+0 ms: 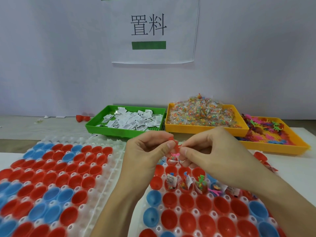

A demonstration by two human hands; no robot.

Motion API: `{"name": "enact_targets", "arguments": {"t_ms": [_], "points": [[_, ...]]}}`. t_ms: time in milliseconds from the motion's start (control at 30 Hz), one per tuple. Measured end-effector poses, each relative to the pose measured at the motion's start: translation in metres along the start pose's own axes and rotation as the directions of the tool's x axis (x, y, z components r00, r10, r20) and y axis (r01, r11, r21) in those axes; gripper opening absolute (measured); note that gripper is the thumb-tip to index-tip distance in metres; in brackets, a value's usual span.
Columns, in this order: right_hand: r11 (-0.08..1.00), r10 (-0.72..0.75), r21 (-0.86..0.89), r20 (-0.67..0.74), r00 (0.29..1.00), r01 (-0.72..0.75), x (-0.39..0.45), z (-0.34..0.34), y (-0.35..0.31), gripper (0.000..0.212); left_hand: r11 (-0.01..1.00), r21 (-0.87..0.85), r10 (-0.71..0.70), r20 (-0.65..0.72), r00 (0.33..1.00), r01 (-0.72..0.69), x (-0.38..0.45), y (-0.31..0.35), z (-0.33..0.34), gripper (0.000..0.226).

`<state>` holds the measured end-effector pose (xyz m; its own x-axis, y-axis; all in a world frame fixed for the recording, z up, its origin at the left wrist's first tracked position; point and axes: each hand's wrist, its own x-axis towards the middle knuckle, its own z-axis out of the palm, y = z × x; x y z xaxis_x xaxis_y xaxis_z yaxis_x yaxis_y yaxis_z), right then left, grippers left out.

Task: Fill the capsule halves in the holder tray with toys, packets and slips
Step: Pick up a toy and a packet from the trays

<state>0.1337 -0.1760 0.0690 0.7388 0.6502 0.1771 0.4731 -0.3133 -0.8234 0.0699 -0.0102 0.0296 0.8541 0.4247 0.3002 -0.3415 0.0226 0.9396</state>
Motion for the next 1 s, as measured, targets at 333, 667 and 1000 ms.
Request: {"name": "enact_targets", "arguments": {"t_ms": [333, 667, 1000], "points": [[0.999, -0.038, -0.021, -0.020, 0.999, 0.037, 0.002, -0.019, 0.001, 0.015, 0.935, 0.339, -0.139, 0.093, 0.986, 0.100, 0.004, 0.008, -0.037, 0.008], [0.998, -0.060, -0.039, -0.040, 0.997, 0.059, 0.002, -0.035, 0.004, 0.012, 0.778, 0.595, -0.380, 0.190, 0.905, 0.202, 0.001, 0.007, -0.045, 0.003], [0.996, -0.069, -0.063, -0.056, 0.996, 0.065, 0.004, -0.044, 0.008, 0.013, 0.717, 0.669, -0.437, 0.211, 0.875, 0.196, 0.001, 0.004, -0.051, 0.006]]}}
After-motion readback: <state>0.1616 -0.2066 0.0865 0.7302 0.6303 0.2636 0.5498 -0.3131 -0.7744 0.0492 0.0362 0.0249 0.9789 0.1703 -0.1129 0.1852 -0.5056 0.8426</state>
